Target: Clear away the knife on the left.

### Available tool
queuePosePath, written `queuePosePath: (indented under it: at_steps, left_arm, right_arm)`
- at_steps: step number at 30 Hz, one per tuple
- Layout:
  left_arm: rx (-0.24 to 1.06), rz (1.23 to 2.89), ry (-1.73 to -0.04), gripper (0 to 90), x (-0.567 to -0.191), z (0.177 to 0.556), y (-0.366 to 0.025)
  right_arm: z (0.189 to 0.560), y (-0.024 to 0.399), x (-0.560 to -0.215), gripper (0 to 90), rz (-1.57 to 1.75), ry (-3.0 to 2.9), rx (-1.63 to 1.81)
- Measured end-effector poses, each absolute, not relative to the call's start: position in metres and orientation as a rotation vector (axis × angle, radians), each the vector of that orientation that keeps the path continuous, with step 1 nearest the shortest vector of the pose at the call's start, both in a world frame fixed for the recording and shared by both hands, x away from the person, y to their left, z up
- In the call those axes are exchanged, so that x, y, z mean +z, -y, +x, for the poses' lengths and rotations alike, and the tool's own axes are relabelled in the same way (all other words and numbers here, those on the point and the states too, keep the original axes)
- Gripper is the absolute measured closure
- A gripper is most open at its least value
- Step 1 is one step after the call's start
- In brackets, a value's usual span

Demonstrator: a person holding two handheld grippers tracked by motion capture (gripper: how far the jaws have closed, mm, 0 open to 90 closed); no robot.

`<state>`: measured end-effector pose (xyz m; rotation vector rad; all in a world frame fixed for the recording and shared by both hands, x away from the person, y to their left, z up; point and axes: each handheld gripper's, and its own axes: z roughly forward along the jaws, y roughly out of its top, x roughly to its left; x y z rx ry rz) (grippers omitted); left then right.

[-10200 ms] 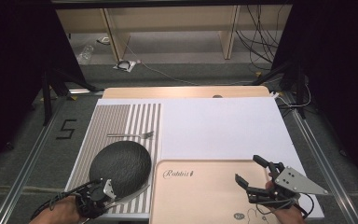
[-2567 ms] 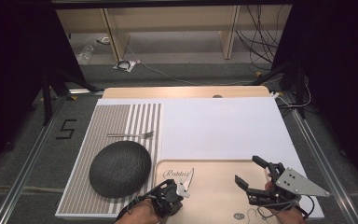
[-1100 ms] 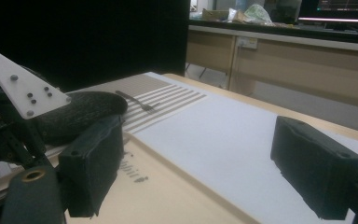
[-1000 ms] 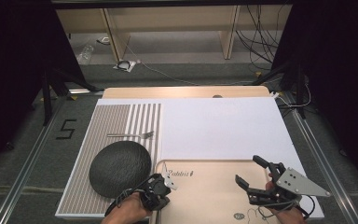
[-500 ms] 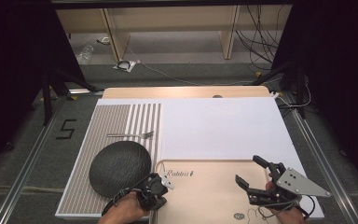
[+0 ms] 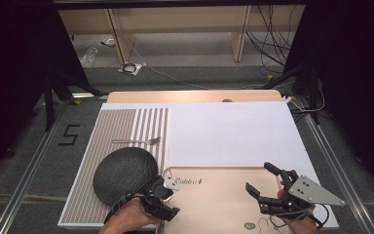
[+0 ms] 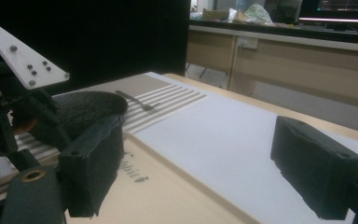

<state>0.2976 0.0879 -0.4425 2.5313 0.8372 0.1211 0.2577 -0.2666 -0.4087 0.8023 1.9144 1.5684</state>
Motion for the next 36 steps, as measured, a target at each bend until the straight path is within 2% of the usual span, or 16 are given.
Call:
queuePosePath:
  at_steps: [5, 10, 26, 36]
  left_arm:
    - [0.149, 2.499, -0.848, 28.9, -0.435, 0.298, -0.089]
    - [0.179, 2.458, -0.863, 24.5, -0.43, 0.3, -0.094]
    - [0.304, 2.308, -0.925, 22.0, -0.412, 0.316, -0.126]
    - [0.36, 2.276, -0.953, 22.0, -0.403, 0.324, -0.145]
  right_arm:
    - [0.258, 0.267, -0.409, 18.0, 0.8, -1.914, 1.568]
    - [0.258, 0.267, -0.408, 18.0, 0.802, -1.914, 1.567]
    - [0.258, 0.267, -0.409, 18.0, 0.801, -1.907, 1.575]
    - [0.259, 0.268, -0.409, 18.0, 0.803, -1.911, 1.572]
